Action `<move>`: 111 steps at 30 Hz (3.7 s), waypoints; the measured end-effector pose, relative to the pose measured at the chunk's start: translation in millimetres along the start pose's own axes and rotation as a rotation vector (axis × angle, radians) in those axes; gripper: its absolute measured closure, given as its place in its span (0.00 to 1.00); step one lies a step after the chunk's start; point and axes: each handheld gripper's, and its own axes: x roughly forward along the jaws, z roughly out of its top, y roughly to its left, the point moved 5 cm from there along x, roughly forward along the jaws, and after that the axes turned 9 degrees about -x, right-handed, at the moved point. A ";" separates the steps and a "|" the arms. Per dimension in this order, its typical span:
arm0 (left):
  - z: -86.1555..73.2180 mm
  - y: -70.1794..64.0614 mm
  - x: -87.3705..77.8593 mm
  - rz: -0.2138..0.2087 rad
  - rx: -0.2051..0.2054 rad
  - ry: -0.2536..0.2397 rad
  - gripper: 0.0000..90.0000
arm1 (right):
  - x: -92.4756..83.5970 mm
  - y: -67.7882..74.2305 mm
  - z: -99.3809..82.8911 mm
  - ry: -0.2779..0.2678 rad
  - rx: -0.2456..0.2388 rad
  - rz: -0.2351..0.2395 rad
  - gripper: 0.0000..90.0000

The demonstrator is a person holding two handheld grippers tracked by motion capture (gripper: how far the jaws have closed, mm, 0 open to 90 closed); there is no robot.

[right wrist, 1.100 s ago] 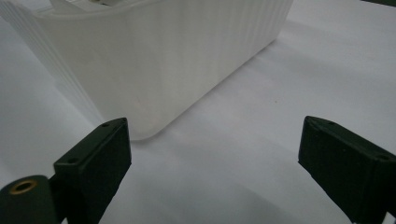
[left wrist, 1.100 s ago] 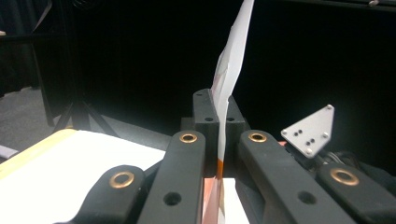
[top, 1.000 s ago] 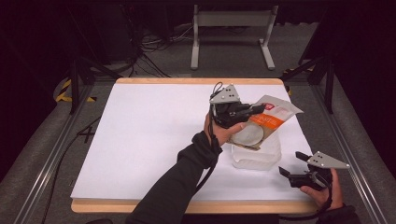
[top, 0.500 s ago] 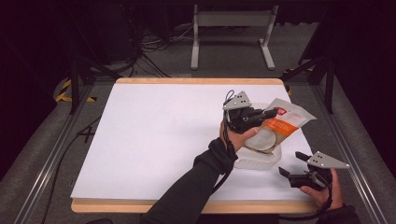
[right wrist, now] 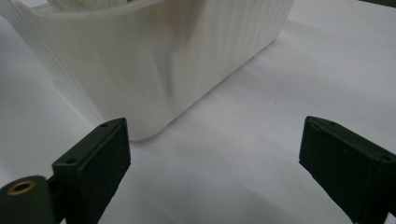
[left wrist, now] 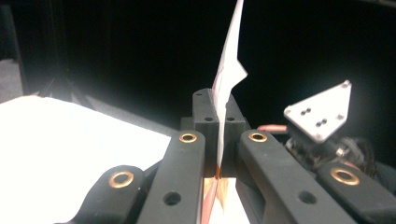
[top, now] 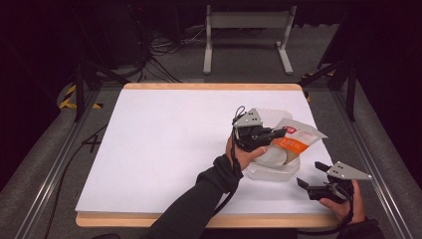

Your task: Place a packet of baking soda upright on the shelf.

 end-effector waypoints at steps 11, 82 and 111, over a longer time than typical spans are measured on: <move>-10.9 -1.4 -11.3 0.000 0.064 0.091 1.00 | 0.3 0.5 0.0 0.005 -0.005 -0.003 0.11; -53.6 11.1 12.6 -0.016 0.088 0.181 0.99 | 0.1 2.6 0.5 0.013 -0.011 0.009 0.11; -33.5 3.6 -1.8 0.028 0.163 0.216 0.91 | -0.5 4.2 1.4 0.013 -0.022 0.015 0.12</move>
